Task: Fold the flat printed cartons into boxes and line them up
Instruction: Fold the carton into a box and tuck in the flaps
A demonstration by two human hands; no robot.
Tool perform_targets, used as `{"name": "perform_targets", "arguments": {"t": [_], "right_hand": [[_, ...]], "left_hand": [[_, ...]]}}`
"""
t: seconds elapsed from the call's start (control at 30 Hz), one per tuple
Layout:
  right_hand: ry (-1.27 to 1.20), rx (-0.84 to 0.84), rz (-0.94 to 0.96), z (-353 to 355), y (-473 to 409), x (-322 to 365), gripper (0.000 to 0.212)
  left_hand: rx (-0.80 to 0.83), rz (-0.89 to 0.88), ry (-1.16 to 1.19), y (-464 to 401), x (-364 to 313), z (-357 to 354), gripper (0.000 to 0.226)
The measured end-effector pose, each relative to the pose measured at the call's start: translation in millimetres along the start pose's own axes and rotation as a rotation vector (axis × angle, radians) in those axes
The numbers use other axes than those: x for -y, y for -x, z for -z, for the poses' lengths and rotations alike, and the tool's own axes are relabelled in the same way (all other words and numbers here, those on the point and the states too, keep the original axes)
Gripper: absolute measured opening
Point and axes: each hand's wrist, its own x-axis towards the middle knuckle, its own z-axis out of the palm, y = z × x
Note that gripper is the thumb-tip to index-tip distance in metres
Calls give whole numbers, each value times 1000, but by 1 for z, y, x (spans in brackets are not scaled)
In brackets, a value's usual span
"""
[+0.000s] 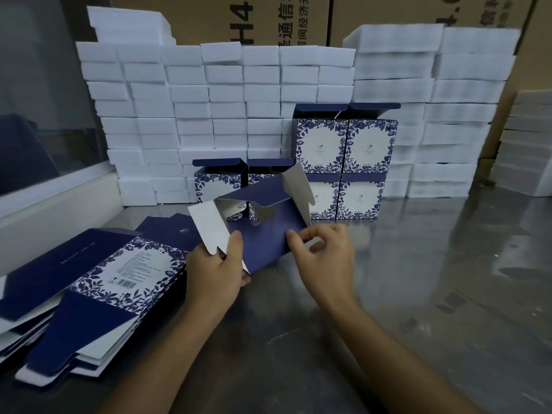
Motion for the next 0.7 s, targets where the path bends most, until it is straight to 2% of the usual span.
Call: {"name": "perform_targets", "arguments": {"t": [0.07,0.13,0.23,0.3,0.37,0.57,0.7], "right_hand": [[28,31,-76,-3,2,-2,28],[22,37,-75,-4,0,-1,35],[-71,260,-51,-7,5,4,50],[-51,397,-4,-11,14,7,50],[-63,459,18,-13,19,8,47],[-65,489,28,-13,20,4,44],[-125,475,-31,-13,18,0,46]], "left_hand": [[-7,35,17,0,-1,-1,43],[7,95,58,2,-2,-3,37],[42,180,97,7,-3,-8,27],[44,212,115,8,-3,-8,23],[49,240,114,7,-3,-7,21],[103,261,145,7,-3,-7,18],[131,286,134,9,-5,-7,19]]}}
